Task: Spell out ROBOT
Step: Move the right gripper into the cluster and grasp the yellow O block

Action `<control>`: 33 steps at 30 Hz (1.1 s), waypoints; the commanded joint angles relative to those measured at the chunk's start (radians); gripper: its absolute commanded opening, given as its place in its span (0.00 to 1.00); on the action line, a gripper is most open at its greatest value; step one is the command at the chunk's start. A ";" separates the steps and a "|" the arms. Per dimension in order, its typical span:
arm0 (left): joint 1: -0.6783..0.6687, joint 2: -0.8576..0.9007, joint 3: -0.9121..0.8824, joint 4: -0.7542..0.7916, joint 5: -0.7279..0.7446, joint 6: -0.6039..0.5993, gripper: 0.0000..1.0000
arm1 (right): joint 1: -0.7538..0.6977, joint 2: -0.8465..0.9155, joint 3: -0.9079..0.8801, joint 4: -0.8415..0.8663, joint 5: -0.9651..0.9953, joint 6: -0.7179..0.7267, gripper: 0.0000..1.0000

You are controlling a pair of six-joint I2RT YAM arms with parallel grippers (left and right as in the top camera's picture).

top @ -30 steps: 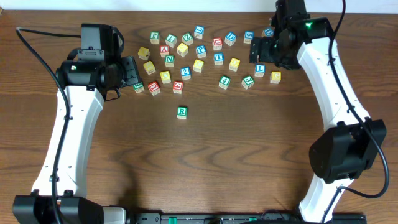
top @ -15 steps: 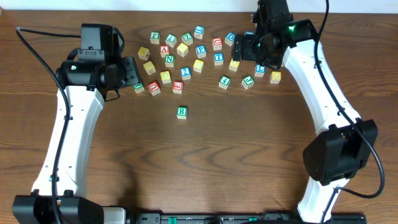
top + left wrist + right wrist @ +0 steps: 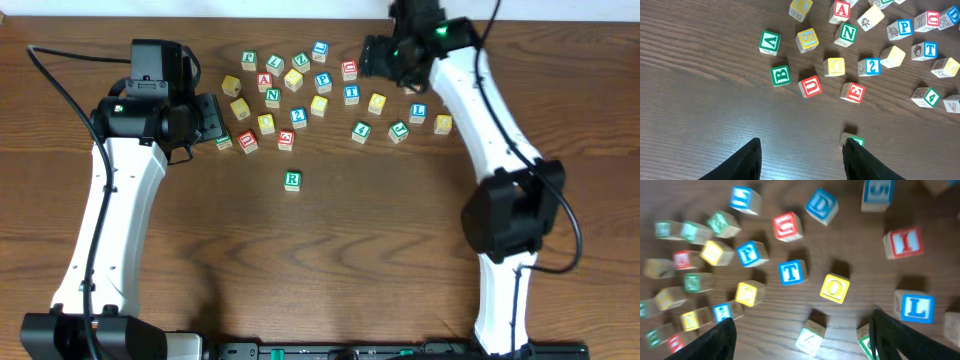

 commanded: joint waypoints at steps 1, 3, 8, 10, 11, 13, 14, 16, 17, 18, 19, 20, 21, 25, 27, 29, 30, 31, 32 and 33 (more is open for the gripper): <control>0.004 0.004 0.018 -0.002 -0.005 0.013 0.52 | 0.007 0.044 0.008 0.009 0.044 0.100 0.77; 0.004 0.004 0.018 -0.002 -0.005 0.013 0.51 | 0.007 0.067 0.008 0.012 0.053 0.121 0.74; 0.004 0.004 0.018 -0.002 -0.005 0.013 0.52 | 0.010 0.111 0.006 0.023 0.053 0.124 0.73; 0.004 0.005 0.018 -0.002 -0.005 0.013 0.51 | 0.010 0.111 0.006 0.029 0.053 0.124 0.74; 0.004 0.006 0.018 -0.002 -0.005 0.013 0.52 | 0.010 0.112 0.006 0.030 0.053 0.124 0.75; 0.004 0.008 0.017 -0.002 -0.005 0.012 0.52 | 0.011 0.112 0.006 0.029 0.053 0.124 0.75; 0.004 0.008 0.016 -0.002 -0.005 0.013 0.51 | 0.013 0.112 0.006 0.029 0.053 0.124 0.75; 0.004 0.008 0.016 -0.002 -0.005 0.013 0.52 | 0.020 0.112 0.006 0.029 0.053 0.123 0.75; 0.004 0.008 0.016 -0.002 -0.005 0.013 0.51 | 0.021 0.112 0.006 0.029 0.053 0.122 0.75; 0.004 0.008 0.016 -0.002 -0.005 0.013 0.52 | 0.021 0.112 0.006 0.029 0.053 0.119 0.75; 0.004 0.008 0.014 -0.002 -0.005 0.009 0.52 | 0.021 0.112 0.006 0.026 0.058 0.120 0.75; 0.003 0.008 0.014 -0.002 -0.005 0.009 0.51 | 0.021 0.112 0.006 0.025 0.068 0.120 0.75; 0.003 0.008 0.014 -0.002 -0.005 0.009 0.52 | 0.021 0.114 0.006 0.023 0.092 0.120 0.74; 0.003 0.008 0.014 -0.002 -0.005 0.009 0.52 | 0.021 0.122 0.005 0.023 0.101 0.122 0.72; 0.003 0.008 0.014 -0.002 -0.005 0.009 0.52 | 0.021 0.140 0.005 0.027 0.101 0.126 0.73; 0.003 0.008 0.014 -0.002 -0.005 0.009 0.52 | 0.021 0.173 0.005 0.043 0.100 0.132 0.73; 0.003 0.008 0.014 -0.002 -0.005 0.009 0.51 | 0.021 0.189 0.005 0.054 0.093 0.132 0.73; 0.003 0.008 0.014 -0.002 -0.005 0.009 0.52 | 0.021 0.196 0.005 0.061 0.092 0.132 0.72; 0.003 0.008 0.014 -0.002 -0.005 0.009 0.52 | 0.021 0.206 0.005 0.070 0.092 0.131 0.71; 0.003 0.008 0.014 -0.002 -0.005 0.009 0.52 | 0.021 0.217 0.005 0.080 0.092 0.130 0.68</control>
